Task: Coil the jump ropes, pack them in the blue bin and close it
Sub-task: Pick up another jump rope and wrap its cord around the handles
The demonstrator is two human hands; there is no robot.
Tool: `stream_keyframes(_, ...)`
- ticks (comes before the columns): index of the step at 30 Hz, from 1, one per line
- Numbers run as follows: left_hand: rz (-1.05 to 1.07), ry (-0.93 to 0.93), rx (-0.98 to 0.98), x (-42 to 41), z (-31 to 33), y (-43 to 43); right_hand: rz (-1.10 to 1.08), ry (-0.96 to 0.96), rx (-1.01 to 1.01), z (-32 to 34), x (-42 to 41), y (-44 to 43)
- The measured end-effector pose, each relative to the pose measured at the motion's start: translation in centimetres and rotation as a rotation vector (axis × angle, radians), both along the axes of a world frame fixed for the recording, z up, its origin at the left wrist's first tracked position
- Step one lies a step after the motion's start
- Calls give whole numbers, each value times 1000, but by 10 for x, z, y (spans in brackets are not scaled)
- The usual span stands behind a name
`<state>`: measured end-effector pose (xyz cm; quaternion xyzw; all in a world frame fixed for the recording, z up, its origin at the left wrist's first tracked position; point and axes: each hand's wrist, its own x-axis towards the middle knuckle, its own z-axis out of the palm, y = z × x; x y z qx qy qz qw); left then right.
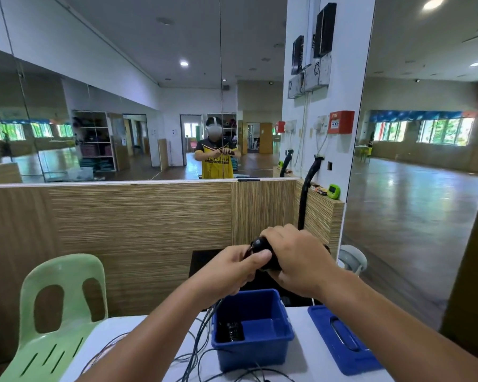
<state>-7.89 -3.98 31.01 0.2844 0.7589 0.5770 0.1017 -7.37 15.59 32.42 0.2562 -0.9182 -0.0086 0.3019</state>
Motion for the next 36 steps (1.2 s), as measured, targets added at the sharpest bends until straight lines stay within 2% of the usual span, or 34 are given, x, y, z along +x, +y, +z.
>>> stream_keyframes(3, -4, -69, 45, 3, 4, -3, 28, -54, -48, 0, 2, 2)
stream_keyframes(5, -5, -114, 71, 4, 6, -7, 45, -137, -168, 4, 4, 5)
stream_keyframes(11, 21, -150, 179, 6, 9, -9, 183, -439, -693, 9, 9, 16)
stream_keyframes(16, 44, -133, 243, 13, 6, 6, 370, -615, -1085, 5, 14, 5)
stream_keyframes(20, 86, -111, 216, 17, -3, 10, 487, -745, -1489, 5, 15, 4)
stream_keyframes(24, 157, -22, 188, 26, -15, 19, 597, -855, -1791, 5, 19, 5)
stream_keyframes(30, 238, 174, 162, 32, -31, 31, 789, -859, -1969, 0, 20, 6)
stream_keyframes(36, 412, 279, 94, 42, -45, 35, 857, -761, -2101, -7, 21, 1)
